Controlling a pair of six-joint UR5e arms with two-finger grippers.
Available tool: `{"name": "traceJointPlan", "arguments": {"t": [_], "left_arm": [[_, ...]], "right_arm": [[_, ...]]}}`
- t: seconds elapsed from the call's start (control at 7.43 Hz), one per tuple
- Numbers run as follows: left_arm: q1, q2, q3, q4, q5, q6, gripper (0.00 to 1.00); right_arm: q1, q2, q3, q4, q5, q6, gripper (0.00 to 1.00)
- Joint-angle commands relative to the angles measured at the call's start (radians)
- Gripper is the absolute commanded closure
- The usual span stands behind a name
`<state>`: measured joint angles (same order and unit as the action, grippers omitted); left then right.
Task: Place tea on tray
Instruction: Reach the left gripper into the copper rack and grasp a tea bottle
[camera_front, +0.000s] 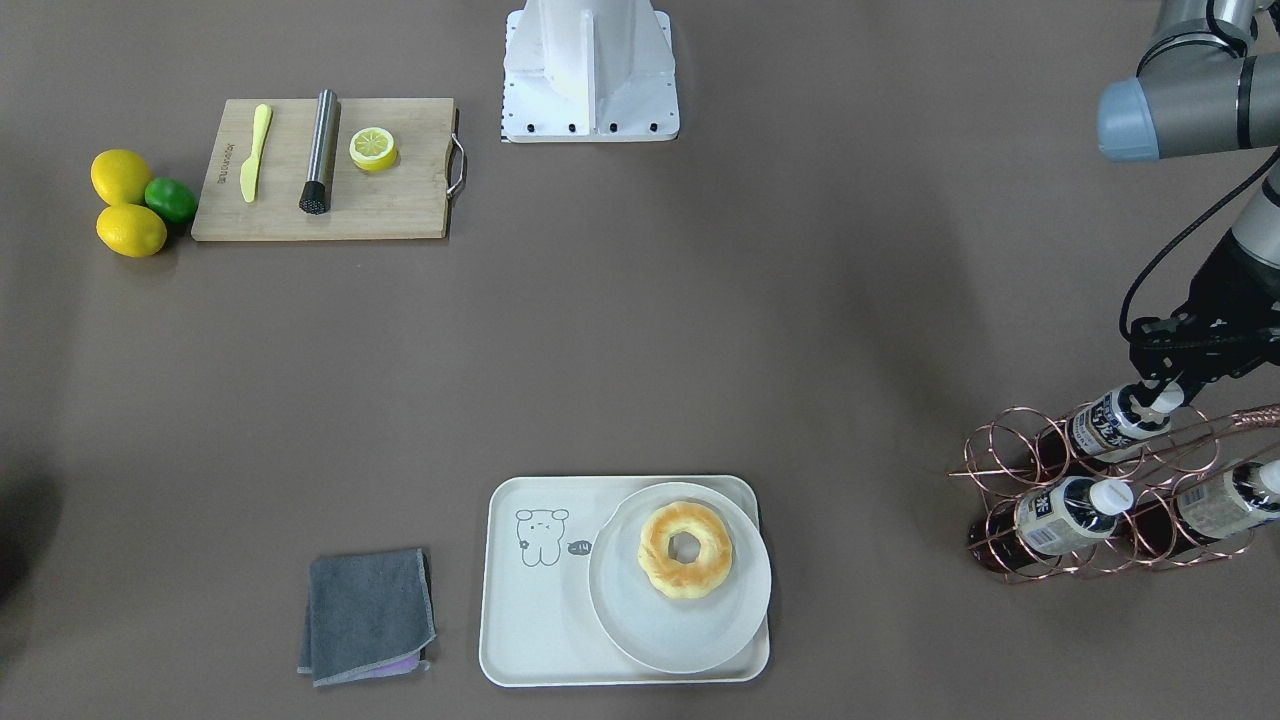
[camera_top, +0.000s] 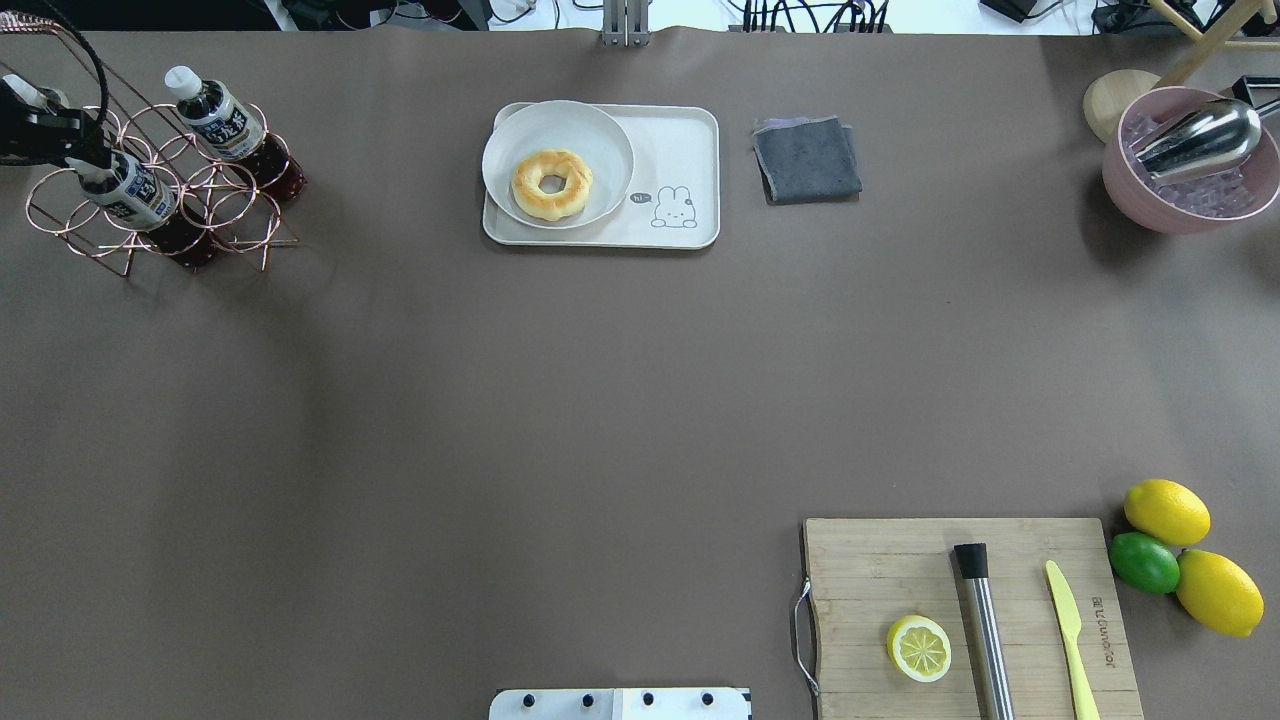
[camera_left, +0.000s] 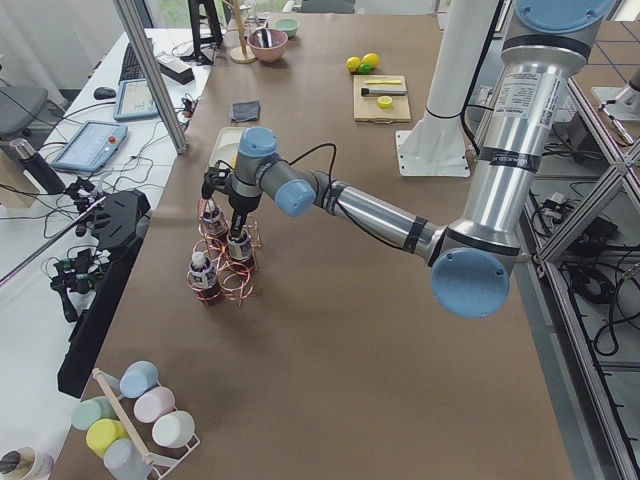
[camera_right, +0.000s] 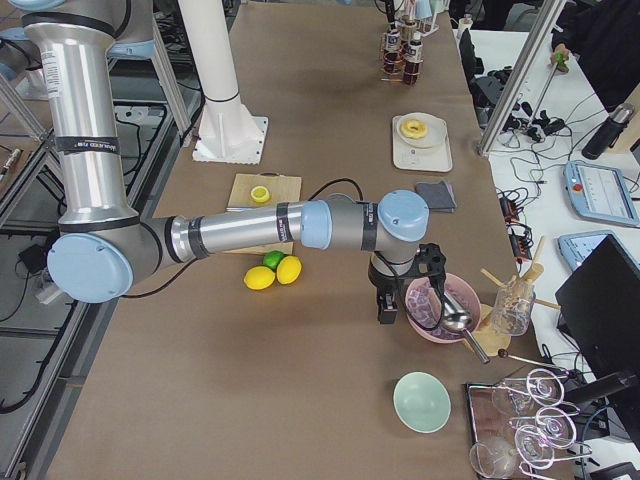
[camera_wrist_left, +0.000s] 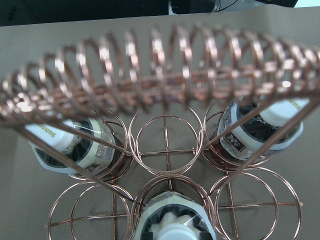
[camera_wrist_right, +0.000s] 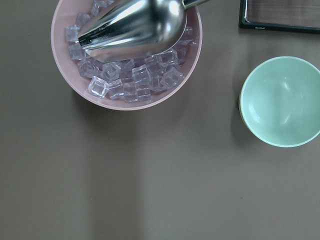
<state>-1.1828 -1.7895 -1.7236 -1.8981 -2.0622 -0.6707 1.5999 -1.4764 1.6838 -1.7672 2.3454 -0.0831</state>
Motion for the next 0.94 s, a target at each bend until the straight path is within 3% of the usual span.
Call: {"name": "traceJointPlan", "arguments": {"t": [0.0, 0.27, 0.81], "left_arm": [[-0.011, -0.005, -0.03, 0.017, -0.006, 0.005, 1.0], [-0.07, -0.007, -0.059, 0.054, -0.016, 0.006, 1.0], [-0.156, -0.019, -0.21, 0.263, -0.038, 0.068, 1.0]], "right_arm": [[0.0, 0.004, -0.003, 0.0, 0.0, 0.0, 0.0], [0.0, 0.005, -0.003, 0.0, 0.0, 0.0, 0.0], [0.0, -0.004, 0.001, -0.002, 0.002, -0.001, 0.0]]}}
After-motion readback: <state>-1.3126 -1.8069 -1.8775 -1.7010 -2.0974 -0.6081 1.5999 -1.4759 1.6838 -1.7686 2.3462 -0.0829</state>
